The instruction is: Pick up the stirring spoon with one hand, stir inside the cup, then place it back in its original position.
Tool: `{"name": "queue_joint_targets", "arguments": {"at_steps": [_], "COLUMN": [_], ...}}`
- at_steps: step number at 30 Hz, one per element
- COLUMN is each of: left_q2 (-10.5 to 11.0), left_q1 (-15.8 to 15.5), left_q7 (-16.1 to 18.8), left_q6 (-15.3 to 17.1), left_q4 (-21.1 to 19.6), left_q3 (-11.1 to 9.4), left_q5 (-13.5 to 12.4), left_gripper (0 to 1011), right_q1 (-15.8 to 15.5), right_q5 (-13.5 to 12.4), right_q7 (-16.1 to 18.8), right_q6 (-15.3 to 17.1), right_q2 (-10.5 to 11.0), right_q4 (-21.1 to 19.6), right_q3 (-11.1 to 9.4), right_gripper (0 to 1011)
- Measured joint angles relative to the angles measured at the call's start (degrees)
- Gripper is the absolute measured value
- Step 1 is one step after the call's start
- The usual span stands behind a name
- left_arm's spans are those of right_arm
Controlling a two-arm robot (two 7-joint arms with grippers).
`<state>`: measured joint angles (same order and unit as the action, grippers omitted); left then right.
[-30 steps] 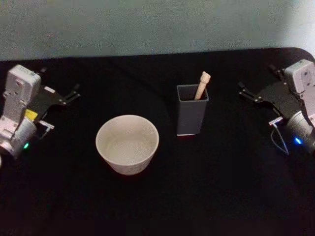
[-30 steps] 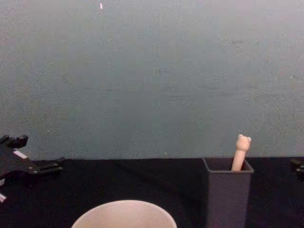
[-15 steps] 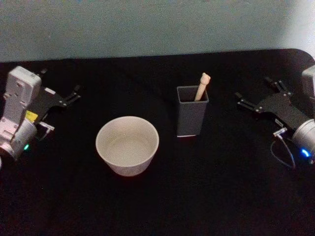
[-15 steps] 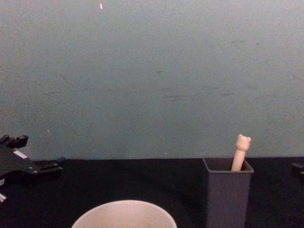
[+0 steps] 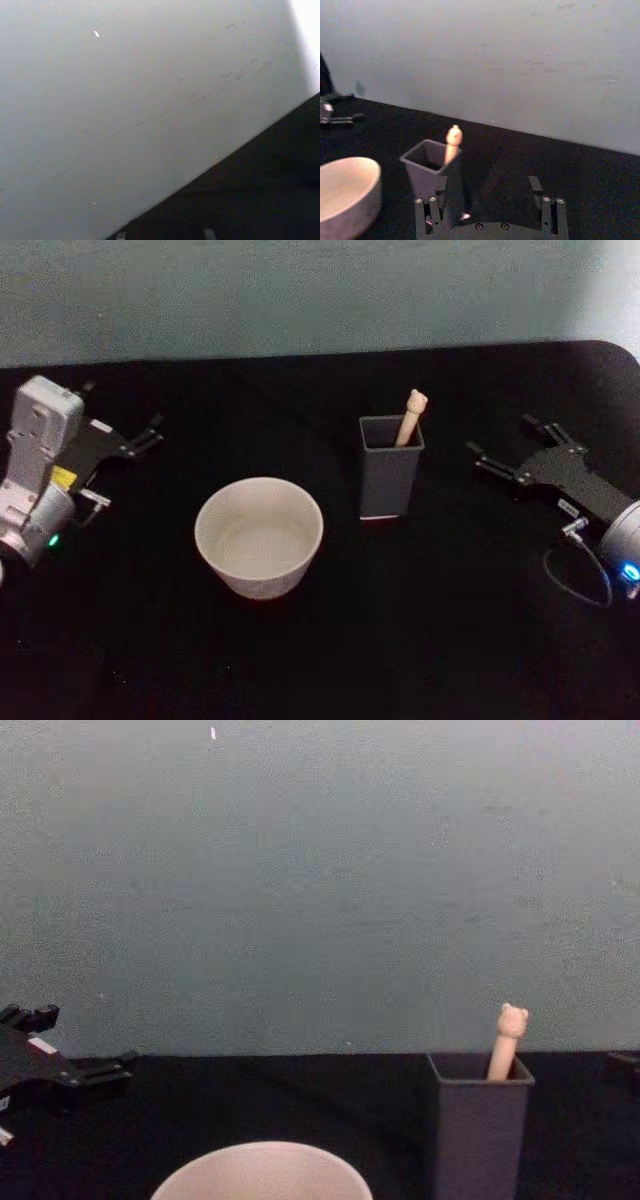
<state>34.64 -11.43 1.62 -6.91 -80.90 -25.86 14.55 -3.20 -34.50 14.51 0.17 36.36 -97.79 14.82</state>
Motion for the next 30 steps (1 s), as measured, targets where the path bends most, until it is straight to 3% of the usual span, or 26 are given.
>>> {"name": "queue_joint_targets", "arguments": {"at_steps": [4, 10, 30], "left_q2": [0.0, 0.0, 0.0], "left_q1": [0.0, 0.0, 0.0], "left_q7": [0.0, 0.0, 0.0], "left_q6": [0.0, 0.0, 0.0], "left_q4": [0.0, 0.0, 0.0], "left_q3": [0.0, 0.0, 0.0], "left_q5": [0.0, 0.0, 0.0], "left_gripper": [1001, 1001, 1001], "right_q1": [-0.21, 0.94, 11.25], "right_q5": [-1.95, -2.41, 0.99], "right_q7": [2.6, 4.72, 8.04], "right_q6": [1.33, 2.42, 2.51], "right_q2": [-0.62, -1.97, -10.27], "right_q4": [-0.44, 0.22, 11.16], "right_q3": [-0.39, 0.07, 3.92], "right_gripper": [1002, 1002, 1002]}}
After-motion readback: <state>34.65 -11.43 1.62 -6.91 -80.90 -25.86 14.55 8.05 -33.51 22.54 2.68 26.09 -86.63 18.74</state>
